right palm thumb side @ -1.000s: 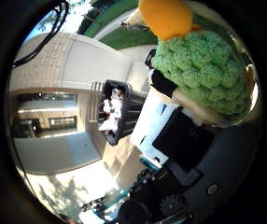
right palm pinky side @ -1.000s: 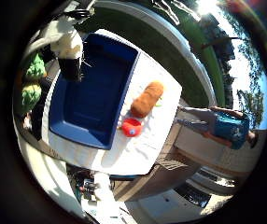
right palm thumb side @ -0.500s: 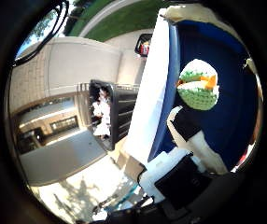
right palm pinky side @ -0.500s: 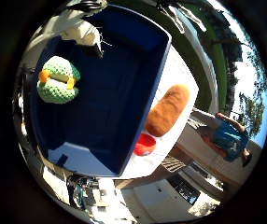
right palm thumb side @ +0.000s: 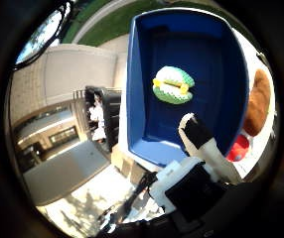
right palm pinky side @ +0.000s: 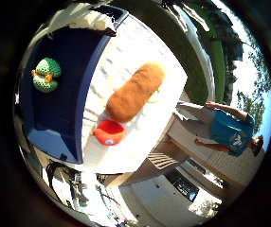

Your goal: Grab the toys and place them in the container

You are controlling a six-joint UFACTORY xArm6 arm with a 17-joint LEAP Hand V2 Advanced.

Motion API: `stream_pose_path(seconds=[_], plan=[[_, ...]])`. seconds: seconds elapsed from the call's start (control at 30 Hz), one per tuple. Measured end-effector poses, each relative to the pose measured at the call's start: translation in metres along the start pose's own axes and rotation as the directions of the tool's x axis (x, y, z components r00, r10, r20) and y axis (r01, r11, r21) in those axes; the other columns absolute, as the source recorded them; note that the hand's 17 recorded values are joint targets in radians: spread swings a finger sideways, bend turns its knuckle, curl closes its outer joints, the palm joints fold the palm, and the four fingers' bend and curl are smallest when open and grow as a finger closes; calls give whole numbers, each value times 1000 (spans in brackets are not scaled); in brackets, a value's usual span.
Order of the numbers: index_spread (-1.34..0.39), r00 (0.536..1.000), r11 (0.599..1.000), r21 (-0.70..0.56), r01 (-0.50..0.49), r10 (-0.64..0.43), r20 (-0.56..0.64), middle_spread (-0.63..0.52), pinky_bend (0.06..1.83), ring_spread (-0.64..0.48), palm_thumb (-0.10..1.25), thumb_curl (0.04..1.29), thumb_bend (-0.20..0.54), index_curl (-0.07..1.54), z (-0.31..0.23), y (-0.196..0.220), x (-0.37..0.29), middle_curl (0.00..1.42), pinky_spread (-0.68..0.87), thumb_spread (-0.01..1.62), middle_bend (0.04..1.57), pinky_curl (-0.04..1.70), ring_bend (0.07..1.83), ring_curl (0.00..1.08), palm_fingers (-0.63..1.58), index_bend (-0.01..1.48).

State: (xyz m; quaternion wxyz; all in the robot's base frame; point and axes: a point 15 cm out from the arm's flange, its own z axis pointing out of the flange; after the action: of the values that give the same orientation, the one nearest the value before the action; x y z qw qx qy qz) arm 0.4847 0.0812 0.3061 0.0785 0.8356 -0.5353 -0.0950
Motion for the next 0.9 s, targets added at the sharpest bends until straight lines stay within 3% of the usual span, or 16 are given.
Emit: stream_pose_path(seconds=[0.3, 0.47, 0.9], plan=[[-335, 985, 995, -48, 87, -93, -143, 47, 576, 266, 785, 416, -19, 247, -22, 53, 106, 304, 421, 1127, 179, 247, 384, 306, 52, 192], [-336, 984, 994, -76, 78, -89, -152, 37, 562, 253, 788, 419, -27, 254, -10, 59, 137, 305, 411, 1120, 166, 244, 372, 309, 29, 169], [-364, 950, 959, -245, 142, -202, -240, 24, 513, 251, 774, 418, -31, 242, 89, 10, 193, 296, 383, 1091, 153, 239, 325, 307, -63, 162]])
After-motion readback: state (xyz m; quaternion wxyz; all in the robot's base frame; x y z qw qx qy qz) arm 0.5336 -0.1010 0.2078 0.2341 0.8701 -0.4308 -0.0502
